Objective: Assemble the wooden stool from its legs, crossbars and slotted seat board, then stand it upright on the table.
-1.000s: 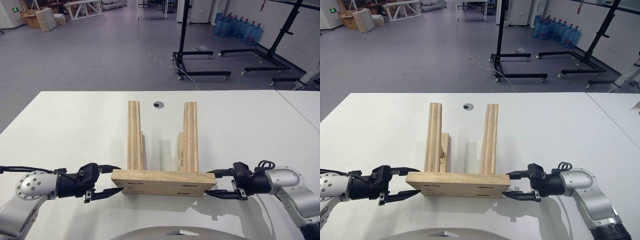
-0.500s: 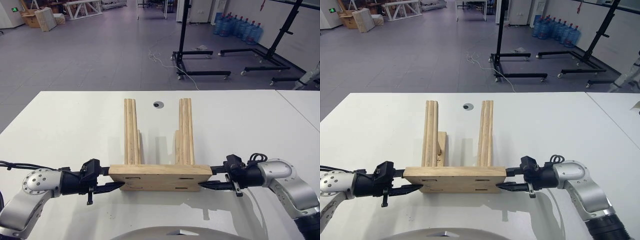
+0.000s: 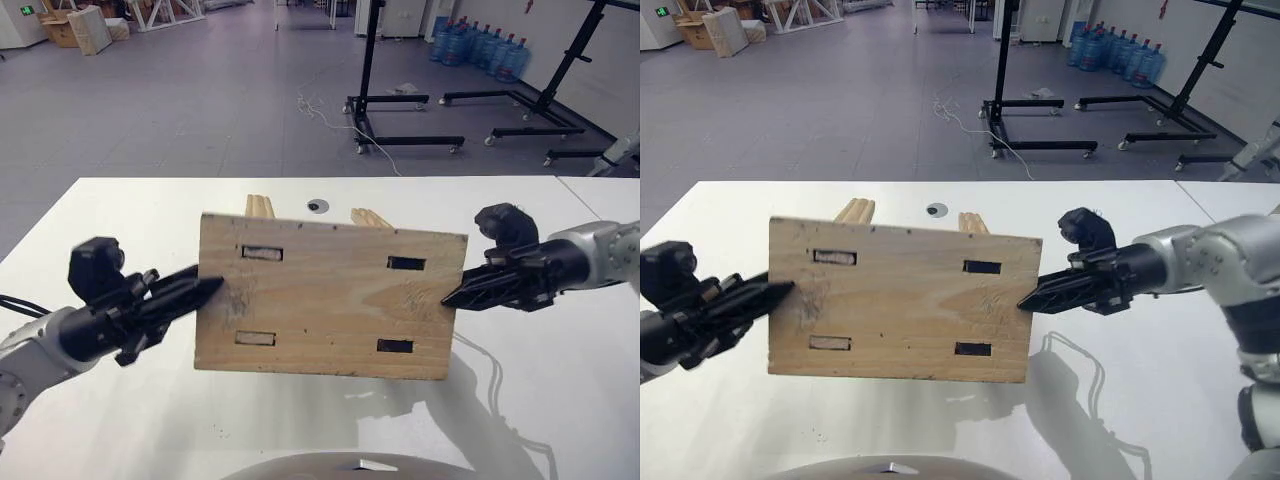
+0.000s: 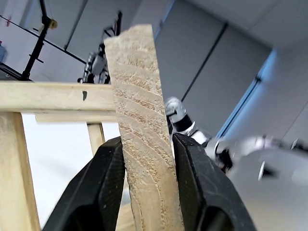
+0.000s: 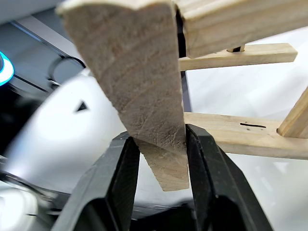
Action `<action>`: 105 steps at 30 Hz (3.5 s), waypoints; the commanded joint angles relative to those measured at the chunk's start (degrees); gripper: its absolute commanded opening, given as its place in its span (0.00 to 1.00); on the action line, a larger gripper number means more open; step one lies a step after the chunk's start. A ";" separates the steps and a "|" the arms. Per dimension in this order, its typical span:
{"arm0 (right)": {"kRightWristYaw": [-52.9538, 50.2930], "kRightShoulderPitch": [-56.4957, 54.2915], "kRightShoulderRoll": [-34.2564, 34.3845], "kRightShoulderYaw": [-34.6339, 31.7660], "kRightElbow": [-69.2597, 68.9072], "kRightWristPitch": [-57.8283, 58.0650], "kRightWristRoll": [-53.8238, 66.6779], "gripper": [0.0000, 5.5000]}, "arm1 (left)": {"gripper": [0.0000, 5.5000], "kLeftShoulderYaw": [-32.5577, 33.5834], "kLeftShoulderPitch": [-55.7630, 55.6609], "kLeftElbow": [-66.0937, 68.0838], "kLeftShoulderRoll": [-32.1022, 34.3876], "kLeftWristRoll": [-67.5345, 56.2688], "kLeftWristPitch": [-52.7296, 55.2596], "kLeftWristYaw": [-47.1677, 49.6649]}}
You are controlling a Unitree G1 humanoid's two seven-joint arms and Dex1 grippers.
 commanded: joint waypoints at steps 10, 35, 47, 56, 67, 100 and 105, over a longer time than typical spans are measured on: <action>3.34 -24.72 7.28 30.40 25.91 11.50 22.93 0.26 | 0.25 -6.44 -18.00 20.71 -18.32 -2.00 1.59 19.66; -27.37 -6.99 7.36 12.81 31.65 11.48 28.45 0.58 | 0.56 0.06 -18.74 14.88 -33.08 14.25 -2.10 35.41; -34.80 26.36 12.76 -20.23 0.81 -1.98 22.40 0.58 | 0.61 -0.47 -11.69 2.30 -35.56 28.84 -7.07 32.97; -43.01 48.14 28.78 -15.65 -28.03 -16.87 17.81 0.58 | 0.61 -2.28 -9.92 -0.65 -37.43 42.12 -11.36 36.75; -57.23 42.62 52.90 0.44 -18.78 -43.64 -18.37 0.58 | 0.61 -3.64 -13.28 5.23 -35.60 49.56 -10.49 35.46; -70.82 21.72 73.97 -9.32 -2.24 -99.55 -63.19 0.58 | 0.61 -21.65 -30.17 11.42 -46.12 92.61 -33.41 42.27; -75.34 20.46 73.67 -8.37 1.41 -104.20 -66.19 0.58 | 0.61 -23.09 -30.86 14.36 -47.66 99.19 -38.63 44.53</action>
